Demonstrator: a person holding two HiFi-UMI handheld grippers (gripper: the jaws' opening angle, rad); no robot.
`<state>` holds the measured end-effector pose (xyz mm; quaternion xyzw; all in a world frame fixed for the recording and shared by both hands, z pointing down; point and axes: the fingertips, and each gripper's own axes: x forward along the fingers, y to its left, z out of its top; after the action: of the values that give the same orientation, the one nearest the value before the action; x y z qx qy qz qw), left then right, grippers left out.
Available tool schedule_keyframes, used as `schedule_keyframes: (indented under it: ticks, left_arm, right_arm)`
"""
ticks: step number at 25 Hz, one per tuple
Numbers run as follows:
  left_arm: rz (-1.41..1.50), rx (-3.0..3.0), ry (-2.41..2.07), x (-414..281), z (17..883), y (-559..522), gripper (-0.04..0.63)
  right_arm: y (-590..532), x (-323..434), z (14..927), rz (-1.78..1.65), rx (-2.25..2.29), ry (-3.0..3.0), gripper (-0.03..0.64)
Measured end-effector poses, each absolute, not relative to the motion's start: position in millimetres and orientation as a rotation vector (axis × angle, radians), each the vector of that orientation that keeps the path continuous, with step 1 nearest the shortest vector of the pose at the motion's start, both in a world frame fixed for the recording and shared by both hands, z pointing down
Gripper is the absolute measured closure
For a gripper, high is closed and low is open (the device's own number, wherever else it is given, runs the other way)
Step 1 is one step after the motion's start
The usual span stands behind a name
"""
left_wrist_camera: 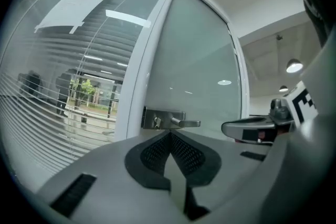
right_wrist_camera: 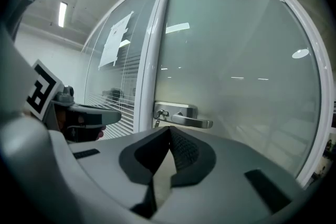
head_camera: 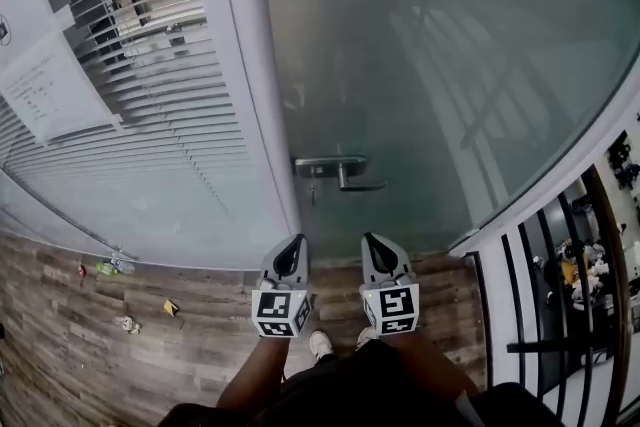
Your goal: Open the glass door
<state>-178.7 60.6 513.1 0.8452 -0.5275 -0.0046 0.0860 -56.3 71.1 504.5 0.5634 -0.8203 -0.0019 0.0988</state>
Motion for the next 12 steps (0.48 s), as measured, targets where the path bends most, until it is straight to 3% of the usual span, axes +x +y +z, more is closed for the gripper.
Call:
schedule_keyframes:
  ticks: [12]
  left_arm:
    - [0.005, 2.545, -1.556, -172.5, 515.7, 42.5, 0.594]
  right_arm:
    - [17.0, -47.1, 512.4, -0.153, 1.477, -2.292, 0.601]
